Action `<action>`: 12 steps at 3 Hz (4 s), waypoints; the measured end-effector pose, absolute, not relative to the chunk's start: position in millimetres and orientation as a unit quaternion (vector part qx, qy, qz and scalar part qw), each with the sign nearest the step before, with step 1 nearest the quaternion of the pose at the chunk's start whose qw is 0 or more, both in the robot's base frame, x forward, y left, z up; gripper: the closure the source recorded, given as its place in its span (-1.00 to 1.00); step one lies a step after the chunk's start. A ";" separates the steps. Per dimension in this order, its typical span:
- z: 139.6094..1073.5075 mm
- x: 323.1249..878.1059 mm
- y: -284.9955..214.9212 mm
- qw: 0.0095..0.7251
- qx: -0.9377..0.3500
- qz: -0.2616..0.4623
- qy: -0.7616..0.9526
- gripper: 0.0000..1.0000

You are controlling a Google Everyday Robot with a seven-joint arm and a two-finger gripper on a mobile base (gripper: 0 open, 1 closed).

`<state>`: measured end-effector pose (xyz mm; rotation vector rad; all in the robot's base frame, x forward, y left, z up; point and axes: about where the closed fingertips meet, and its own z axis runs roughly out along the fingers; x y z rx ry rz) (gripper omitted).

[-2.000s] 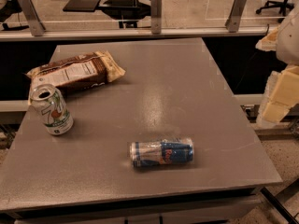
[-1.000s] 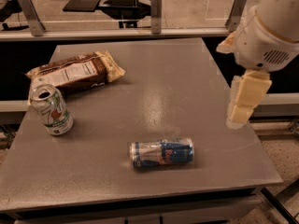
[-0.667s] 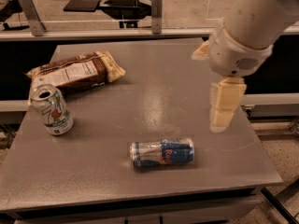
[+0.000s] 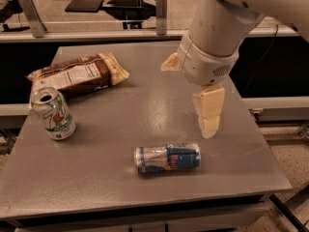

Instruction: Place redbull can upright

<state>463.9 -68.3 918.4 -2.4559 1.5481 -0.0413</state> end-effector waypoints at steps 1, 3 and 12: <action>910.6 459.2 -52.7 0.111 -0.875 -0.011 0.472 -1.00; 910.5 447.0 -36.5 0.098 -0.947 0.003 0.305 -1.00; 888.2 402.0 -18.2 0.008 -0.903 -0.024 -0.428 -1.00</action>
Offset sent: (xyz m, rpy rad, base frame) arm -0.0131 0.0346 -0.0163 -0.0918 0.0447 0.6606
